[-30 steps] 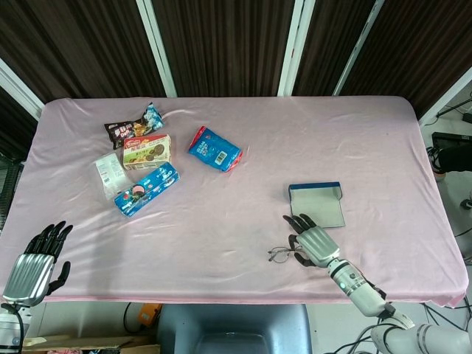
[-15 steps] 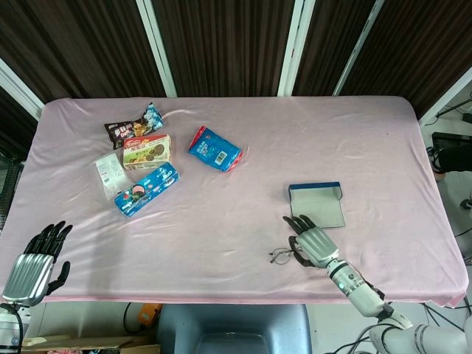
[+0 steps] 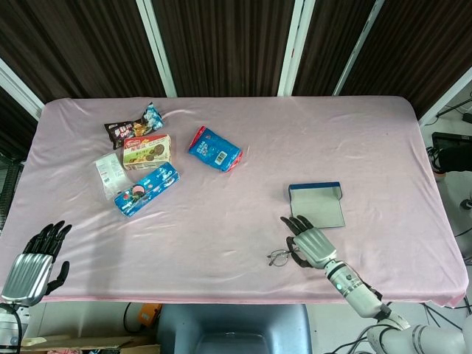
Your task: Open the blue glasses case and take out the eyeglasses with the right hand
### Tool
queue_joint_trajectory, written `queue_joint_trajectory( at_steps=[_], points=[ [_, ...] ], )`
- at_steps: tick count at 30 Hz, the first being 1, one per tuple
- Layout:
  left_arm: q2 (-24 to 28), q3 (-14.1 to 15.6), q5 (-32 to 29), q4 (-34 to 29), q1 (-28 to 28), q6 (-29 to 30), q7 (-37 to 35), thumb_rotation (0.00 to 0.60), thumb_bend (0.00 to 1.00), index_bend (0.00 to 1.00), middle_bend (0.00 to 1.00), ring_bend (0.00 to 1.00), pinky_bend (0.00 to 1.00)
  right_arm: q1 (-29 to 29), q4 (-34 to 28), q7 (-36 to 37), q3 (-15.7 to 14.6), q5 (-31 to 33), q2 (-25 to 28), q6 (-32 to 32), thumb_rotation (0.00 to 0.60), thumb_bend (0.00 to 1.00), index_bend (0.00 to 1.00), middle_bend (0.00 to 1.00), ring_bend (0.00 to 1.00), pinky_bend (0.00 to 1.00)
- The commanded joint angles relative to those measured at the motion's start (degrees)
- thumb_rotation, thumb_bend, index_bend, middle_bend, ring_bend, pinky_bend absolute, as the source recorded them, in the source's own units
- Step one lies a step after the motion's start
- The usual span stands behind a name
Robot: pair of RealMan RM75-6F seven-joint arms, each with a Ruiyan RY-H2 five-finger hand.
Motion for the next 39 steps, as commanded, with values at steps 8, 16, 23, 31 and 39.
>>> queue_joint_trajectory(
  at_steps=[8,16,23,31,39],
  points=[
    [0.11,0.04,0.20,0.11,0.15,0.29,-0.42,0.600,0.48,0.00,0.03,0.03,0.17,0.26,-0.87,-1.12,1.03,-0.09,-0.67,1.09,0.600,0.60,0.76,0.06,0.00,0.00],
    [0.19,0.06,0.22,0.10,0.16,0.25,-0.59,0.600,0.48,0.00,0.03,0.03,0.17,2.24,-1.06,-1.43,4.64,1.92,-3.79,0.72,0.600,0.60,0.76,0.07,0.00,0.00],
    [0.21,-0.08,-0.06,0.17,0.05,-0.01,-0.69,0.600,0.48,0.00,0.03,0.03,0.17,6.96,1.89,-5.07,10.44,6.38,-12.13,-1.01,0.600,0.60,0.75,0.07,0.00,0.00],
    [0.41,0.10,0.12,0.44,-0.18,-0.52,-1.25,0.600,0.48,0.00,0.03,0.03,0.17,13.04,12.14,-11.12,15.65,13.33,-24.21,-3.38,0.600,0.60,0.72,0.07,0.00,0.00],
    [0.57,0.40,0.55,0.65,-0.20,-0.62,-1.66,0.600,0.48,0.00,0.03,0.03,0.17,14.57,14.54,-11.63,15.90,15.42,-26.85,-4.34,0.600,0.60,0.40,0.06,0.00,0.00]
  ],
)
